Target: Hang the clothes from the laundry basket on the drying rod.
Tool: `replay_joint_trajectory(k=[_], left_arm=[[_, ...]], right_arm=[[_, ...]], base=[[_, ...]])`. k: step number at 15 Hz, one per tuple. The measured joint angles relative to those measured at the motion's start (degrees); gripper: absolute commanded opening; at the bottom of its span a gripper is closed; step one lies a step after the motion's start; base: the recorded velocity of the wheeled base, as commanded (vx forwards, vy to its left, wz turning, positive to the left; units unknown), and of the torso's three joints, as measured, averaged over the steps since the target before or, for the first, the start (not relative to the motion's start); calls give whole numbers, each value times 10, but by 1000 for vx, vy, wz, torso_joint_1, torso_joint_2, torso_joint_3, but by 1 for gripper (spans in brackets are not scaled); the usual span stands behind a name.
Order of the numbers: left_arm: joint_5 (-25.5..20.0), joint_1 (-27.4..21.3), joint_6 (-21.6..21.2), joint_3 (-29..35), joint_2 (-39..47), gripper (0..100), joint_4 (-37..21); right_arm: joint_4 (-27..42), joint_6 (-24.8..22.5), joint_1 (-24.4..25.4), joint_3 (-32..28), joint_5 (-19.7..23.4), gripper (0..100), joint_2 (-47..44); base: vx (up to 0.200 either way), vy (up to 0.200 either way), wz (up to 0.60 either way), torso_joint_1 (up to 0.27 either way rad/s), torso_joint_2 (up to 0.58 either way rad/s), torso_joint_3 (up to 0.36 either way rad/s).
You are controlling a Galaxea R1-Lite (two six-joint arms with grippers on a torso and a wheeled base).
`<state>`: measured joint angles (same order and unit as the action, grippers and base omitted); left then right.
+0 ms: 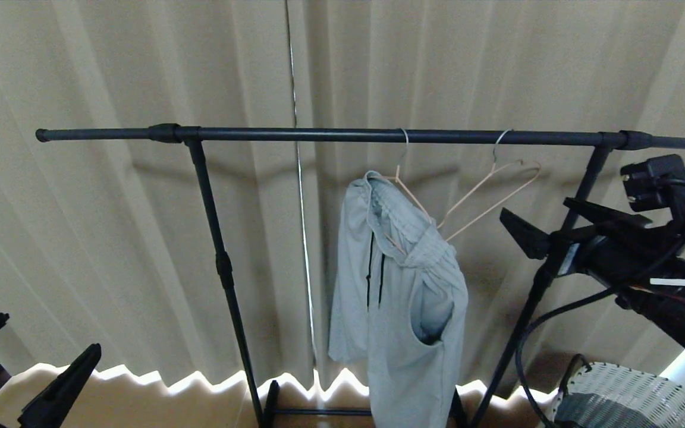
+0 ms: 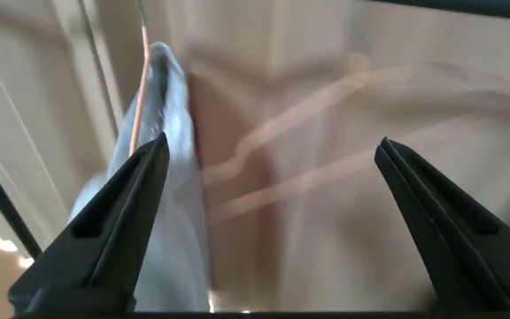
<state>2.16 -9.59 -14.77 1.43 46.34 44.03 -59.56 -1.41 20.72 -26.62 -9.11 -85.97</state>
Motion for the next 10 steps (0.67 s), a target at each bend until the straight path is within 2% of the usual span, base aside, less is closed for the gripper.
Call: replay_joint_trajectory(k=[2,4,6,8,10], left_arm=[[-1,38,0,-10,-21,100,-2],[0,75,8,-12,-43,100,-31],[-1,91,20,-13,-78,100,-97],[-3,98,29,-14,-148,100,-197],[-4,99,33,-14,-233,100,-301]], right_arm=[[3,-18,-31,42,-1,100,34],[3,-40,-63,86,-3,100,66],[14,-53,-93,130,-5,100,99],[56,-57,-125,162,-6,100,136],[138,-57,-149,177,-6,100,181]], base=[[-200,0,0,0,2,2],[-200,0,0,2,-2,0],[-200,0,0,5,5,0],[0,0,0,0,0,0],[0,0,0,0,0,0]])
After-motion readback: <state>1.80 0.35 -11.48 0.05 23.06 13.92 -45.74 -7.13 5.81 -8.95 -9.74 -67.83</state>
